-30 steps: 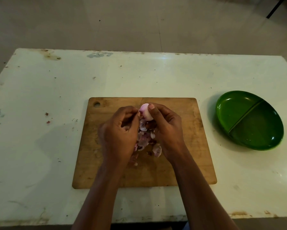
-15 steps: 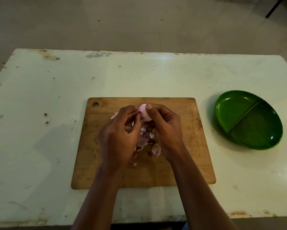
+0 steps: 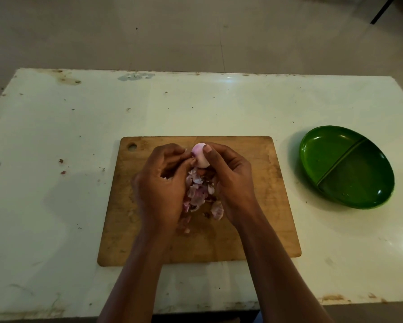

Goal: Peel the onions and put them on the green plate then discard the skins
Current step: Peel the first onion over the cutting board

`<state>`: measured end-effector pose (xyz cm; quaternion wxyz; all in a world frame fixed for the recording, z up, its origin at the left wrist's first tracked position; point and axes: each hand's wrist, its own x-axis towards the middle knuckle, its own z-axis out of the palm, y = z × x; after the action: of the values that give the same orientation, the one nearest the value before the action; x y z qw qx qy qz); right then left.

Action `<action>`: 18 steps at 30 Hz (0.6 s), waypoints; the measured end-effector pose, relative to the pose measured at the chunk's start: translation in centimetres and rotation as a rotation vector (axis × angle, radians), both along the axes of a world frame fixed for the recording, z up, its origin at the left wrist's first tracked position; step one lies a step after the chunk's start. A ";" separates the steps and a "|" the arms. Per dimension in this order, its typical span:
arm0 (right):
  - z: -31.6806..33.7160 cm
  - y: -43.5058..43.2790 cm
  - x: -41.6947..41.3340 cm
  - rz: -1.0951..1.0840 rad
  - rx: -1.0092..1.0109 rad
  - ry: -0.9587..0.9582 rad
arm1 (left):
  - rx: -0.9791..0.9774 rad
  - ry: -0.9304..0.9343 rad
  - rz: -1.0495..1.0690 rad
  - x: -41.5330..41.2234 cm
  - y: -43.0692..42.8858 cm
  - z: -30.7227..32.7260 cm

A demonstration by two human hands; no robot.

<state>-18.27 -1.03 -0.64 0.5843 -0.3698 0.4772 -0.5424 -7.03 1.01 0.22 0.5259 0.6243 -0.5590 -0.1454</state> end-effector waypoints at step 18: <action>-0.1 0.1 -0.2 -0.064 0.220 0.185 | 0.166 0.157 -0.313 -0.8 0.2 1.4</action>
<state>-18.47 -0.96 -0.76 0.5574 -0.3365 0.5970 -0.4687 -7.87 1.26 1.60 0.4855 0.5577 -0.5925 -0.3196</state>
